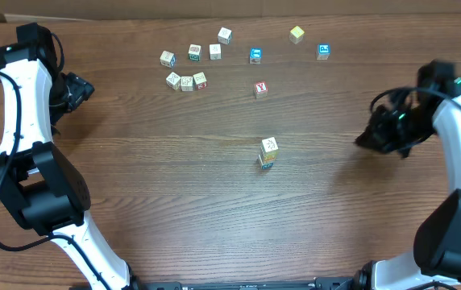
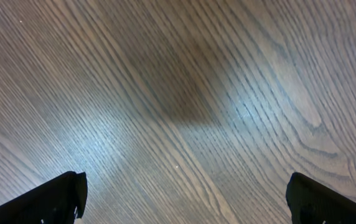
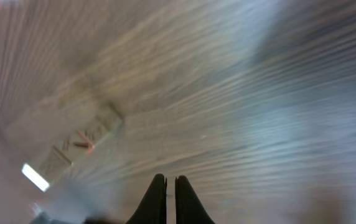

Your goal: Form a tower

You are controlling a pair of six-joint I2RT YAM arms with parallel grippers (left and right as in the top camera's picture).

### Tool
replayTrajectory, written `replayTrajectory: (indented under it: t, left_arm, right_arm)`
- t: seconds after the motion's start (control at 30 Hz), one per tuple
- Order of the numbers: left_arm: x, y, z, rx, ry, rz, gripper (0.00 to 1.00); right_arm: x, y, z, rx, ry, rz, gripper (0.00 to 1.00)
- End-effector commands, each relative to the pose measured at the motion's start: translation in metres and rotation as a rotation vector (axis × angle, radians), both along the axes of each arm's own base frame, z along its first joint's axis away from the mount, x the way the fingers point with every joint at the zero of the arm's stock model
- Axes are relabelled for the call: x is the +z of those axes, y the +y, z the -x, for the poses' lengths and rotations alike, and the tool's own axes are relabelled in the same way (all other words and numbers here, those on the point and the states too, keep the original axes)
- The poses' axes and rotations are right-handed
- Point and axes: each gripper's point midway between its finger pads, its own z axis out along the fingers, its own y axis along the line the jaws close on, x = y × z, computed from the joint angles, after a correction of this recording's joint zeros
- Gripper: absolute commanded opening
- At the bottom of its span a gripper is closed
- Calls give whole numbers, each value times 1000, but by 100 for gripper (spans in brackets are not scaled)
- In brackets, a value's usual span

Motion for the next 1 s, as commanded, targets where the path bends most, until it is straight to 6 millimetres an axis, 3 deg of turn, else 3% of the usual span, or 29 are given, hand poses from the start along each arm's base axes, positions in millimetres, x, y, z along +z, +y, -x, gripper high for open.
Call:
replayTrajectory:
  t: [0.0, 0.2, 0.37, 0.5, 0.7, 0.97]
  left_arm:
    - [3, -1, -4, -14, -8, -6, 100]
    - [3, -1, -4, -14, -8, -6, 100]
    - [3, -1, -4, -14, -8, -6, 100]
    - [3, -1, -4, -14, -8, -6, 99]
    - [3, -1, -4, -14, -8, -6, 99]
    - [3, -1, -4, -14, -8, -6, 100]
  right_arm:
    - [-17, 46, 21, 58, 31, -189, 4]
    - [-53, 87, 55, 35, 119, -343, 4]
    - [-83, 93, 60, -58, 124, -368, 4]
    - [-94, 92, 49, -61, 40, -360, 4]
    - [-100, 81, 16, -127, -63, -298, 4]
    - [-100, 78, -4, -160, -126, -266, 4]
